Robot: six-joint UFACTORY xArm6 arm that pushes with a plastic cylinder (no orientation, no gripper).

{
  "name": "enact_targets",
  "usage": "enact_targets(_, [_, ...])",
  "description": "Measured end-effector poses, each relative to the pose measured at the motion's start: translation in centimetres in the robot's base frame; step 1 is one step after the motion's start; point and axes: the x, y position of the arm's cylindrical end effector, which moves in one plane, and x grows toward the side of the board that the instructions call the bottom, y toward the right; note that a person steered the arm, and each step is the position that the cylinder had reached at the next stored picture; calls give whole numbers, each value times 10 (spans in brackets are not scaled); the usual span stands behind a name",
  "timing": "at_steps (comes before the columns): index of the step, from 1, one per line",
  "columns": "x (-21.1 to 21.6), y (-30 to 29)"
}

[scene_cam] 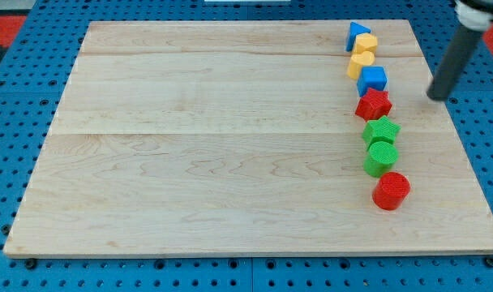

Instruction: Slide the red star away from the vertical line

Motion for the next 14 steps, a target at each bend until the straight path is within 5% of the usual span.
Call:
enact_targets(4, [15, -25])
enact_targets(7, [-13, -57])
enact_targets(10, [-1, -244])
enact_targets(14, [-1, -318])
